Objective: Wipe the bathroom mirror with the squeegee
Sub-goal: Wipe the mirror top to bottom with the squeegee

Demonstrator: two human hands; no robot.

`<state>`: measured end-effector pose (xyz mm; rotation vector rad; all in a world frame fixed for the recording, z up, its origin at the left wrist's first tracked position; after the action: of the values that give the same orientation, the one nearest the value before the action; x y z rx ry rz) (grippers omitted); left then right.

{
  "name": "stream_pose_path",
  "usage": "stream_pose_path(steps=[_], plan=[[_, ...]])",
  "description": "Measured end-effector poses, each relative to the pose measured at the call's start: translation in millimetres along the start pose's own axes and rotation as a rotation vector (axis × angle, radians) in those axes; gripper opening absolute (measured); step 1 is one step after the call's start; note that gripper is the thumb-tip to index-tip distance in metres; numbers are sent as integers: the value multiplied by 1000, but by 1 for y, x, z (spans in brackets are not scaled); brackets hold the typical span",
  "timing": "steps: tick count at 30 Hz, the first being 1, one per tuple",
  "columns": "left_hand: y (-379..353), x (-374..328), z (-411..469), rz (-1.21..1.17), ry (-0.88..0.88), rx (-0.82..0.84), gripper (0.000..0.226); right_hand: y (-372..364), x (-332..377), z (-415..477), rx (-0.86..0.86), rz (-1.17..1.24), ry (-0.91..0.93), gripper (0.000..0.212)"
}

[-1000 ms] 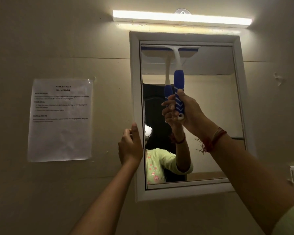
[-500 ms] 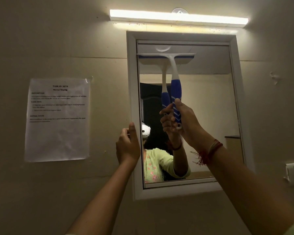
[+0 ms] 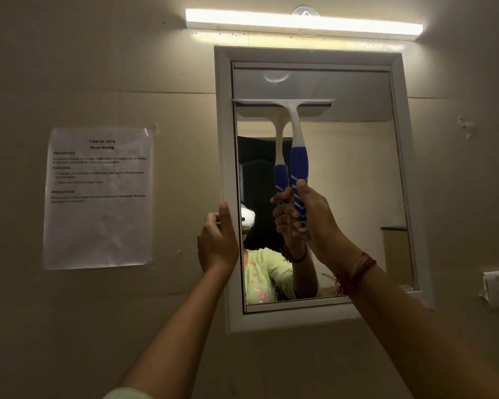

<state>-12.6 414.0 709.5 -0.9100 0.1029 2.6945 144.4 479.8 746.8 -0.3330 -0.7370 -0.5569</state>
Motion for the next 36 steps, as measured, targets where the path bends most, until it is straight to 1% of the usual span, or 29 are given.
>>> stream_pose_path(steps=[4, 7, 8, 12, 13, 17, 21, 26, 31, 36], plan=[[0, -1, 0, 0, -8, -4, 47, 6, -15, 0, -15, 23, -8, 43], [1, -1, 0, 0, -11, 2, 44, 9, -27, -1, 52, 220, -85, 42], [2, -1, 0, -1, -11, 5, 44, 11, -30, -2, 65, 232, -91, 43], [1, -2, 0, 7, -12, 16, 44, 18, -37, -15, 24, -53, -22, 50], [1, -2, 0, 10, -9, 17, 44, 18, -39, -18, 14, -59, -16, 52], [2, -2, 0, 5, 3, 36, 44, 20, -52, -29, 9, 94, -36, 59], [3, -3, 0, -2, 5, 39, 43, 21, -63, -43, 18, 96, -55, 67], [3, -4, -1, 11, 15, 38, 43, 22, -70, -58, -3, 75, -83, 59], [4, -6, -3, 30, 16, 27, 43, 15, -78, -70, -39, 43, -100, 58], [4, -6, -3, 44, 30, 28, 43, 17, -79, -76, -43, 62, -94, 60]])
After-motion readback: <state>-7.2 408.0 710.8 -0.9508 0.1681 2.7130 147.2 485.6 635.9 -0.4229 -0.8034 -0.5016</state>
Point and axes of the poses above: each hand's wrist, its own z-axis towards the middle knuckle, its own y-axis out of the back of the hand, x = y × z, the point moved 3 cm from there along z, towards the middle knuckle, and after that the axes turned 4 degrees about x, right-handed, at the moved point
